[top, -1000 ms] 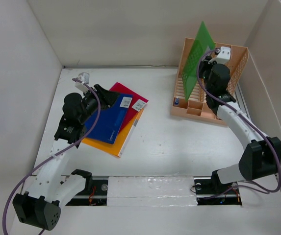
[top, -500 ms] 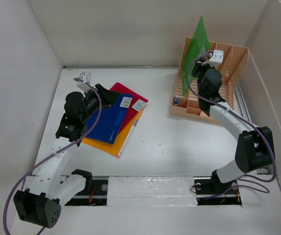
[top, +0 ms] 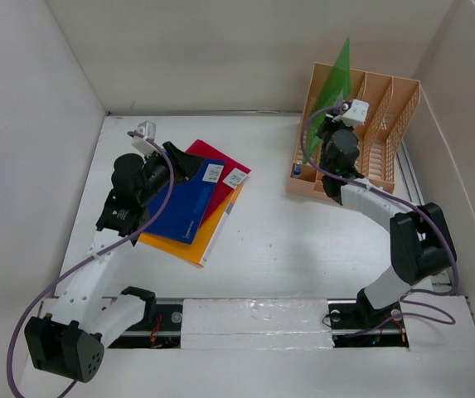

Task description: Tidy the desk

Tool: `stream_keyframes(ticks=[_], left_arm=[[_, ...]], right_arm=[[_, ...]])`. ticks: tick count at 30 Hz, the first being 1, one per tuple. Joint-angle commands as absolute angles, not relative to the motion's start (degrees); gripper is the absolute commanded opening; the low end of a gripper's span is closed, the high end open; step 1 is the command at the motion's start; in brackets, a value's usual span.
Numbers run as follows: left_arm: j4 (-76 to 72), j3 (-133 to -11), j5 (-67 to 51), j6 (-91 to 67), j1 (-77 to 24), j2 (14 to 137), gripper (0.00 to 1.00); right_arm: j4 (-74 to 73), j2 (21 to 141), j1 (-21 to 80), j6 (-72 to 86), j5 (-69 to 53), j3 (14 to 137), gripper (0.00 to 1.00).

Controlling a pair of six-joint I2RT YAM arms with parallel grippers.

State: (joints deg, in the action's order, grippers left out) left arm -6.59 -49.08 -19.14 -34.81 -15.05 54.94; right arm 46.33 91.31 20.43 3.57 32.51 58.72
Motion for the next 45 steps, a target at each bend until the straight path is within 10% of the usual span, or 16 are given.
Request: stream_keyframes(ticks=[1, 13, 21, 29, 32, 39, 45], left_arm=[[-8.5, -49.9, -19.4, -34.2, -15.2, 54.1, 0.37], [-9.3, -49.0, -20.2, -34.5, -15.2, 52.7, 0.38], [-9.3, -48.7, -19.2, -34.3, -15.2, 51.6, 0.38], [-7.6, -49.0, -14.7, -33.6, -15.2, 51.1, 0.38], [-5.1, -49.6, -12.1, -33.7, -15.2, 52.4, 0.38], [-2.2, -49.1, -4.1, -35.9, -13.6, 53.4, 0.38], [-2.6, -47.5, -1.0, -38.8, -13.0, 56.5, 0.37]], right_arm=[[49.7, 91.3, 21.3, 5.4, 36.3, 57.0, 0.0], [40.2, 90.5, 22.4, 10.4, 38.4, 57.1, 0.0], [31.8, 87.1, 21.8, 20.3, 38.6, 56.9, 0.59], [19.5, 77.5, 21.2, 25.6, 30.3, 58.8, 0.77], [19.7, 73.5, 23.4, 26.3, 27.7, 57.2, 0.7], [19.8, 75.3, 33.3, 28.2, 23.1, 56.4, 0.04], [21.6, 84.1, 41.0, 29.4, 18.2, 57.6, 0.0]])
